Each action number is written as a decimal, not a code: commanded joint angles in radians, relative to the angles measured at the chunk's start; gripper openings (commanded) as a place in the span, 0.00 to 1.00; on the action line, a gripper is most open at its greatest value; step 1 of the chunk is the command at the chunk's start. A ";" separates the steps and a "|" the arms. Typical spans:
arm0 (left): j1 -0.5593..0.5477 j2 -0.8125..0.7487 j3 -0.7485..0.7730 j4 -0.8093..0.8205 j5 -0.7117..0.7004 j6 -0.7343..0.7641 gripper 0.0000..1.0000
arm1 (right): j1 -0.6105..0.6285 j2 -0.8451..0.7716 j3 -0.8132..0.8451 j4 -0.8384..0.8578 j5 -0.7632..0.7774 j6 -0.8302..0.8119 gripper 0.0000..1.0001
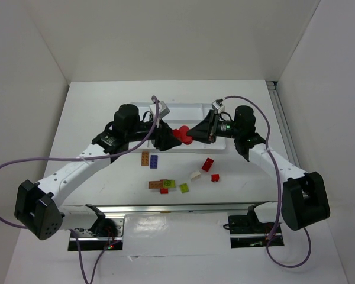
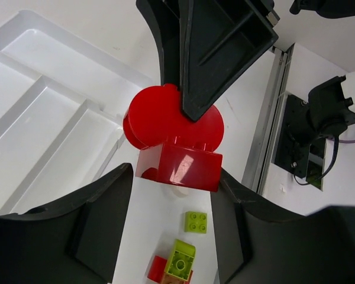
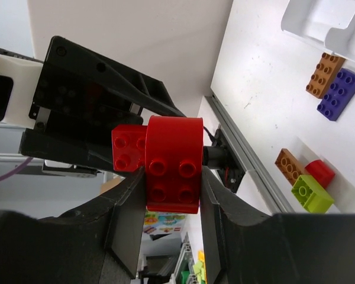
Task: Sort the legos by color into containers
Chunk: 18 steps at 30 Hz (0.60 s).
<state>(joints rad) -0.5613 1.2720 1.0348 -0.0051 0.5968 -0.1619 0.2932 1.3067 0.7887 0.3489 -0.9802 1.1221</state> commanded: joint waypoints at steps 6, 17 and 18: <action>-0.014 -0.016 0.024 0.097 0.008 -0.028 0.53 | 0.043 0.014 -0.005 0.033 0.032 0.021 0.12; -0.014 -0.006 0.091 -0.021 -0.055 0.039 0.00 | -0.009 0.003 0.043 -0.152 0.095 -0.125 0.03; -0.014 -0.006 0.100 -0.033 -0.064 0.050 0.00 | -0.020 -0.007 0.056 -0.177 0.095 -0.140 0.03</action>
<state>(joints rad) -0.5766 1.2747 1.0599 -0.0444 0.5514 -0.1322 0.3107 1.3186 0.7975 0.2783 -0.9356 1.1122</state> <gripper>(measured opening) 0.531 0.441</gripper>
